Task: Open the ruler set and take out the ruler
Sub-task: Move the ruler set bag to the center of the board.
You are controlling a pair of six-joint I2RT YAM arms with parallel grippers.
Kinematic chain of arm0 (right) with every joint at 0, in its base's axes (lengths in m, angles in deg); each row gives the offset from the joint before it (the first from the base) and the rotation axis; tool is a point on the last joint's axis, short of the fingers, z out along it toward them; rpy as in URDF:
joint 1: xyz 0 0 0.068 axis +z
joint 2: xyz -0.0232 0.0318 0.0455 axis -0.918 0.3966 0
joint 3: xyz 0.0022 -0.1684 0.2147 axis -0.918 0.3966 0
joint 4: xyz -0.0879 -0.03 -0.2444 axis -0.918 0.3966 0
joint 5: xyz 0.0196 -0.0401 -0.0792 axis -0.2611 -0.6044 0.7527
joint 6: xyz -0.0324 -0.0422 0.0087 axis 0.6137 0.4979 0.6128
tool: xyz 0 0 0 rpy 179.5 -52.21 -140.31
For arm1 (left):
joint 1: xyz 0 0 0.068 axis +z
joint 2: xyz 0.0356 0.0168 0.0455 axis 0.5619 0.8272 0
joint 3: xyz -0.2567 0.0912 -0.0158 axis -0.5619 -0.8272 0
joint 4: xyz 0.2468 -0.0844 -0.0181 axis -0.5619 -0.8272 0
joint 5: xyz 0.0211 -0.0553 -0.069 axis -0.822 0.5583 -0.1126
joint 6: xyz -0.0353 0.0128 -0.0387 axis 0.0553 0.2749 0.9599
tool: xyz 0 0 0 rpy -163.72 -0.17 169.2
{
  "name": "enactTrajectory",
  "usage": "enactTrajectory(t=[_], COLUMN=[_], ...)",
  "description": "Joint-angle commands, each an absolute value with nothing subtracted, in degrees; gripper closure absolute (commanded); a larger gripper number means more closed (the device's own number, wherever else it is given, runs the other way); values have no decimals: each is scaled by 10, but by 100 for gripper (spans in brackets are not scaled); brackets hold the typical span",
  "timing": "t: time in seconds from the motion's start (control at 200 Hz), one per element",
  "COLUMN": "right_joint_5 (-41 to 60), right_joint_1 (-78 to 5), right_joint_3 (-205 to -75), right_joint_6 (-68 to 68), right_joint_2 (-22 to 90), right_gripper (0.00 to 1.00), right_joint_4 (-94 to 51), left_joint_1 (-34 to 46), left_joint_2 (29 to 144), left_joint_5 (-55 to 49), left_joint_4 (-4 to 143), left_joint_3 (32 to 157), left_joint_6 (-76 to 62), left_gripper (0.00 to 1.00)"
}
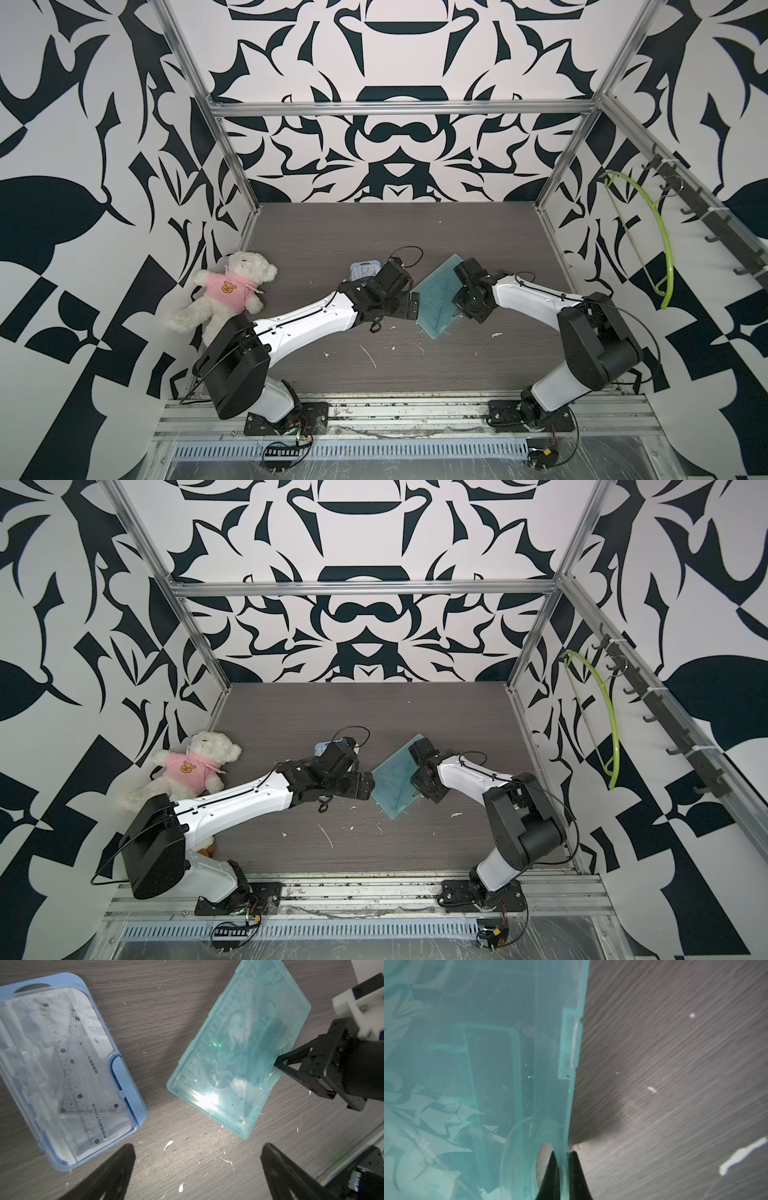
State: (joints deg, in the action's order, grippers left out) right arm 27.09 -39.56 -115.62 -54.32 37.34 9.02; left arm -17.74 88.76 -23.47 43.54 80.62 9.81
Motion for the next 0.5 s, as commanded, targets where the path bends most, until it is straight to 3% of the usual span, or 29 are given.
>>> enactTrajectory(t=[0.0, 0.315, 0.495], right_joint_5=[287, 276, 275], right_joint_1=[-381, -380, -386], right_joint_3=[-1194, -1193, -1180], right_joint_6=[-573, -544, -501], right_joint_2=[375, 364, 299], right_gripper=[91, 70, 56], right_joint_4=[78, 71, 76], left_joint_1=[-174, -174, -176], left_joint_2=[882, 909, 914], left_joint_5=[-246, -236, -222], left_joint_4=[432, 416, 405], left_joint_3=[812, 865, 900], left_joint_6=[81, 35, 3], left_gripper=[1, 1, 1])
